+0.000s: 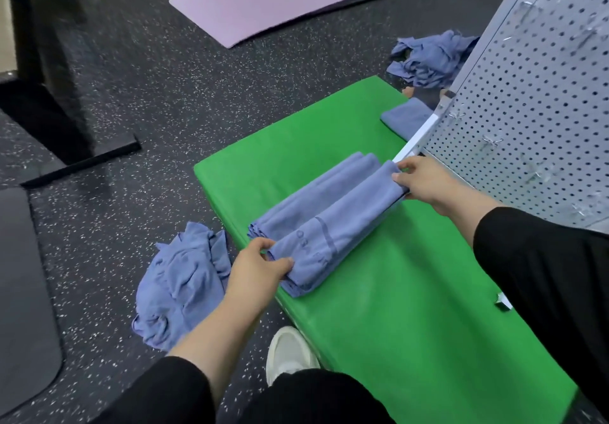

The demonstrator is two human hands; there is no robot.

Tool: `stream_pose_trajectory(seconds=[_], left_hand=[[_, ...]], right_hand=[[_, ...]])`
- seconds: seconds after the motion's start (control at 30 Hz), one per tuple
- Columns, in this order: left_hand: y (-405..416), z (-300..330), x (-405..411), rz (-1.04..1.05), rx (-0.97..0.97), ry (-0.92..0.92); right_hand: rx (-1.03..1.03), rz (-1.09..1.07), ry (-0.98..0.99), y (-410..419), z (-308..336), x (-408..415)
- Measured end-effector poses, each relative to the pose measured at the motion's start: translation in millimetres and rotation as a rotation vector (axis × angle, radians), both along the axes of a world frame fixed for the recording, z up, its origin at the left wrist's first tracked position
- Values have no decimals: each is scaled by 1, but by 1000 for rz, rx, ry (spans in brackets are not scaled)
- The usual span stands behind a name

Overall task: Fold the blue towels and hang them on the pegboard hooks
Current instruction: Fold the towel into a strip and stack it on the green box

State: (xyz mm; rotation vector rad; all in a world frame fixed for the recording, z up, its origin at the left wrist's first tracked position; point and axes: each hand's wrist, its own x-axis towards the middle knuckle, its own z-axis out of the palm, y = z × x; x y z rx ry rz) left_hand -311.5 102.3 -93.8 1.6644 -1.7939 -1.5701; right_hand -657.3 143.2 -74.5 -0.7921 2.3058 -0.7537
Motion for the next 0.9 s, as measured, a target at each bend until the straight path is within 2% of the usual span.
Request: stream_pose_trajectory(seconds=[0.07,0.17,0.27,0.4,0.57,0.77,0.9], left_hand=[[-3,-7,-2,-51,-214,-154],[-4,-18,-4,-279,-730,-414],[-5,-31,-5,-511,-950,-503],[-11,-37,-4,-594,-1034,-523],[-17,-28,-3,-567,-1063,-491],[-40,-7,22,-461,-1060,-504],[-58,15,66,-368,-984,-514]], right_hand=[[49,26,102,-6,-5,2],[144,86,275,-10,-19,7],[58,100,430,-6,-30,14],[-22,204,618,1,-36,16],[-56,249,682,9,-28,25],[-218,374,617,-17,9,76],[-291,592,550,-65,42,158]])
